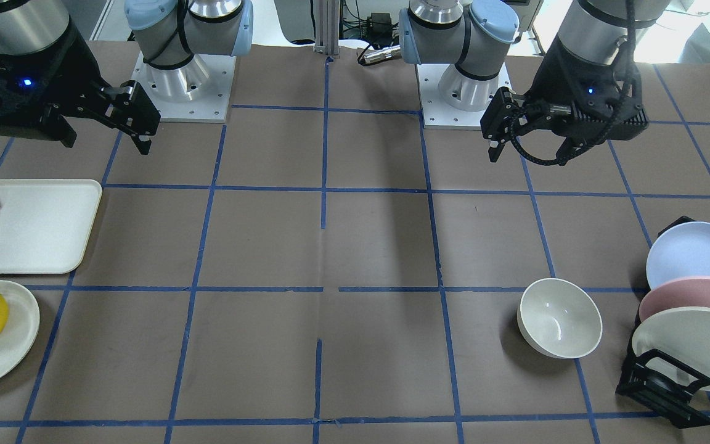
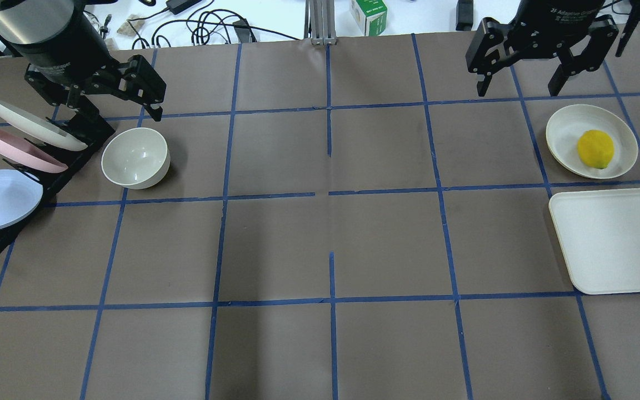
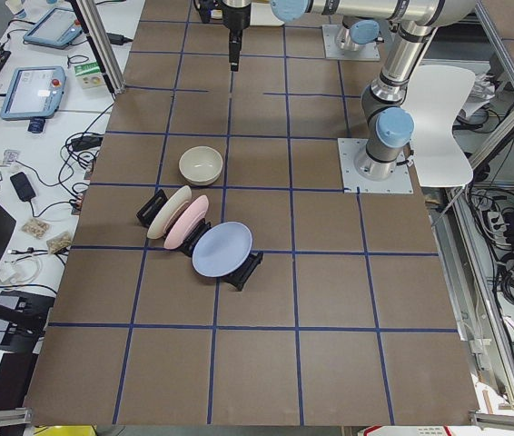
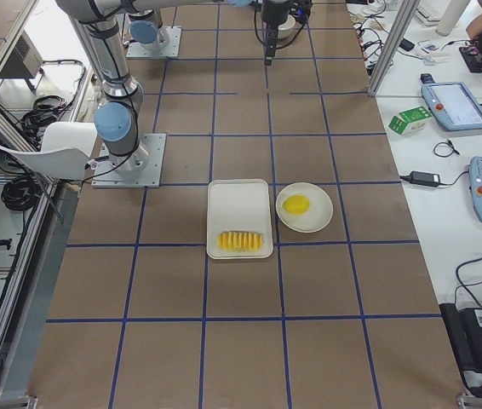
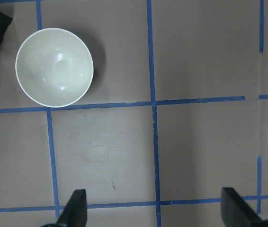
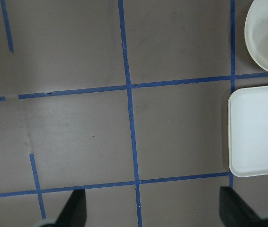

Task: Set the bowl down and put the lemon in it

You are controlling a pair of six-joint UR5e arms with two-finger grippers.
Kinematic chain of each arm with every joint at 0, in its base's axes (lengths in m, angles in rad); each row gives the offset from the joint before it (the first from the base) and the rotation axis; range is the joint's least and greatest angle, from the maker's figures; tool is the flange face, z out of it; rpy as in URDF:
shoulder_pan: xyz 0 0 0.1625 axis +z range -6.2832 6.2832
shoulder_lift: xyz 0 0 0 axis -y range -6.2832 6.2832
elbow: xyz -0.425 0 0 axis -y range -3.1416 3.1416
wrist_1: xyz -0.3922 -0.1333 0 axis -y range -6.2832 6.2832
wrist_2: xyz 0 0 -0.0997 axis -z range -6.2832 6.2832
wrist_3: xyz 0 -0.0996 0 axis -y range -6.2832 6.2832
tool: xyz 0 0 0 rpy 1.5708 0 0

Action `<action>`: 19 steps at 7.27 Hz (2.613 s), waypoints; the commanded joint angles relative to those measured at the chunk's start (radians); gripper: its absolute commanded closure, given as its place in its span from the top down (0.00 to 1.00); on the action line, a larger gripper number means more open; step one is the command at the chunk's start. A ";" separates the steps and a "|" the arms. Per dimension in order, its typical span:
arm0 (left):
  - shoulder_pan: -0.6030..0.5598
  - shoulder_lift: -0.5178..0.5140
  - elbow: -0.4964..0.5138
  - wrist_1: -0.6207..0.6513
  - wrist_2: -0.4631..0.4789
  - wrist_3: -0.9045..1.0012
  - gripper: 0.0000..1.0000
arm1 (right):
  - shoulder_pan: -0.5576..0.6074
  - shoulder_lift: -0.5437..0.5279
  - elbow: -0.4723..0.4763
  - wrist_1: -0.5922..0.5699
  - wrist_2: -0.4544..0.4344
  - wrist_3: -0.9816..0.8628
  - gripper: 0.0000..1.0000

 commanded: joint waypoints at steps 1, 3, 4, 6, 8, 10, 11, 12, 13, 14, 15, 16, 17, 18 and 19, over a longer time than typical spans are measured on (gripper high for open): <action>0.010 -0.005 0.005 0.000 -0.020 0.001 1.00 | 0.000 0.001 0.001 -0.002 0.003 -0.005 1.00; 0.060 -0.057 -0.018 0.018 -0.017 0.082 1.00 | 0.000 0.004 0.004 -0.010 0.003 0.003 1.00; 0.147 -0.126 -0.021 0.075 -0.017 0.125 1.00 | -0.009 0.013 0.002 -0.011 -0.006 -0.011 1.00; 0.264 -0.268 -0.024 0.212 -0.024 0.255 1.00 | -0.122 0.037 -0.006 -0.051 -0.051 -0.127 1.00; 0.309 -0.405 -0.027 0.334 -0.024 0.307 1.00 | -0.394 0.073 0.002 -0.089 -0.045 -0.467 1.00; 0.384 -0.479 -0.032 0.373 -0.025 0.358 0.95 | -0.527 0.144 0.002 -0.175 -0.039 -0.673 1.00; 0.384 -0.513 -0.032 0.377 -0.028 0.355 0.98 | -0.546 0.185 0.001 -0.207 -0.037 -0.698 1.00; 0.381 -0.531 -0.041 0.400 -0.029 0.334 0.99 | -0.548 0.201 0.001 -0.218 -0.033 -0.700 1.00; 0.372 -0.531 -0.049 0.400 -0.031 0.314 0.99 | -0.548 0.220 -0.002 -0.237 -0.031 -0.698 1.00; 0.348 -0.524 -0.064 0.400 -0.026 0.302 0.99 | -0.541 0.259 -0.002 -0.238 -0.023 -0.692 1.00; 0.340 -0.528 -0.067 0.408 -0.026 0.291 0.98 | -0.538 0.321 -0.001 -0.261 -0.011 -0.692 1.00; 0.341 -0.534 -0.067 0.413 -0.026 0.291 0.96 | -0.532 0.386 -0.001 -0.330 -0.013 -0.695 1.00; 0.341 -0.544 -0.067 0.431 -0.026 0.292 0.81 | -0.525 0.464 -0.002 -0.376 -0.014 -0.703 1.00; 0.341 -0.547 -0.067 0.431 -0.029 0.301 0.56 | -0.508 0.530 -0.002 -0.422 -0.020 -0.701 1.00; 0.341 -0.548 -0.069 0.431 -0.031 0.308 0.31 | -0.488 0.538 -0.001 -0.424 -0.019 -0.689 1.00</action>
